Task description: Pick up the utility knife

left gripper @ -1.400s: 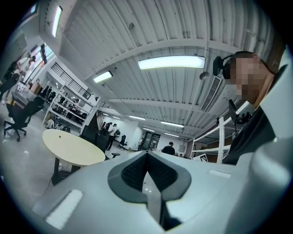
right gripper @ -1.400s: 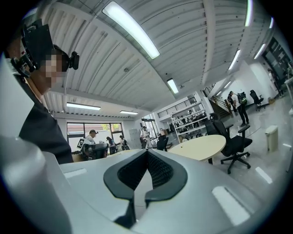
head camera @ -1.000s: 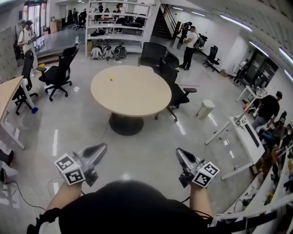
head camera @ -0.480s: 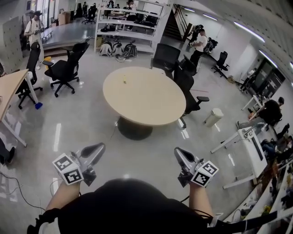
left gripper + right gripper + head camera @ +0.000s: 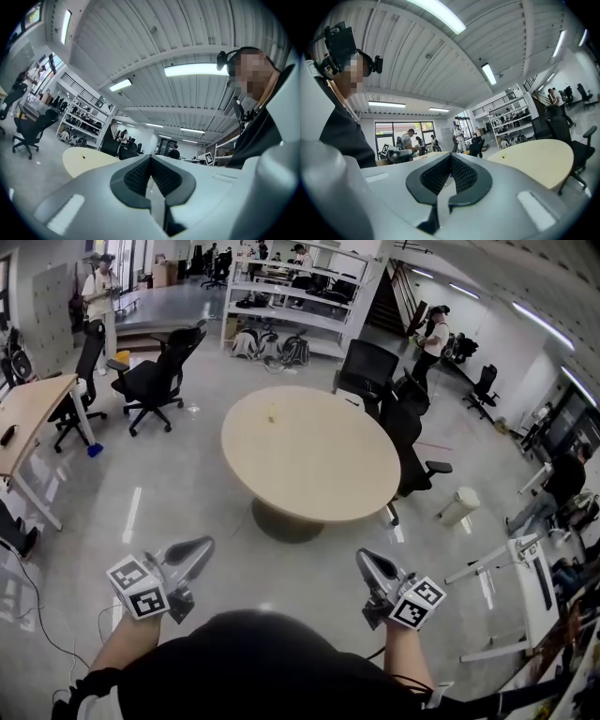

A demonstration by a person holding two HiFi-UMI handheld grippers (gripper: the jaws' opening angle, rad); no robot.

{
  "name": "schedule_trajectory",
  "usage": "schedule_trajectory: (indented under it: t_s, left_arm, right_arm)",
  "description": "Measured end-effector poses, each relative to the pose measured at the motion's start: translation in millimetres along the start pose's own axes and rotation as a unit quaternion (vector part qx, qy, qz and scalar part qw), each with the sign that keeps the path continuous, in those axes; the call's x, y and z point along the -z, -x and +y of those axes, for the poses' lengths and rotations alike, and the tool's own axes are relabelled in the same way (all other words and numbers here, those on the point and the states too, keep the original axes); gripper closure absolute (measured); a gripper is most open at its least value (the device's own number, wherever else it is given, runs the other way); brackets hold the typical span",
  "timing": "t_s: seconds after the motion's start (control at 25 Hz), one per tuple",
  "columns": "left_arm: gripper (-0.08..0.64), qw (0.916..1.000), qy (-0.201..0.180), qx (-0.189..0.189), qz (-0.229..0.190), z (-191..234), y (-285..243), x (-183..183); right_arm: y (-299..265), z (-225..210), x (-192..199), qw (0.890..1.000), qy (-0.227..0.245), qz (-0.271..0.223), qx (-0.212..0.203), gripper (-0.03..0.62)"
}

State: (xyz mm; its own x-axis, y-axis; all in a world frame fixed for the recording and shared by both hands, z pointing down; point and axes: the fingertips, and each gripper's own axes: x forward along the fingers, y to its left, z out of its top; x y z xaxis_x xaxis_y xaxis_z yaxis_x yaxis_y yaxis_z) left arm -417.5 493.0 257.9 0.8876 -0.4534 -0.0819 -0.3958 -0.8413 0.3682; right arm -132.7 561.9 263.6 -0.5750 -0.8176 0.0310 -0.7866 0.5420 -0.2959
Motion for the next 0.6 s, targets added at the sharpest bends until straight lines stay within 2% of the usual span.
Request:
schedule_trajectory:
  t_s: [0.16,0.4,0.6]
  left_arm:
    - [0.561,0.9998,-0.009,-0.014,-0.009,-16.1,-70.7,0.8]
    - [0.561,0.9993,-0.007,-0.034,-0.013,-44.2,-170.4,-5.7]
    - [0.561,0.9992,-0.004,-0.041,0.003,-61.3,-226.6,16.9]
  right_arm:
    - [7.6,-70.2,-17.9,1.0,-0.005,-0.001,-0.028,0.578]
    - [37.1,-168.8,-67.5,0.999,-0.011,-0.007,-0.051,0.578]
    - [60.0,-224.8,-70.7,0.998,-0.026,-0.011,-0.061,0.578]
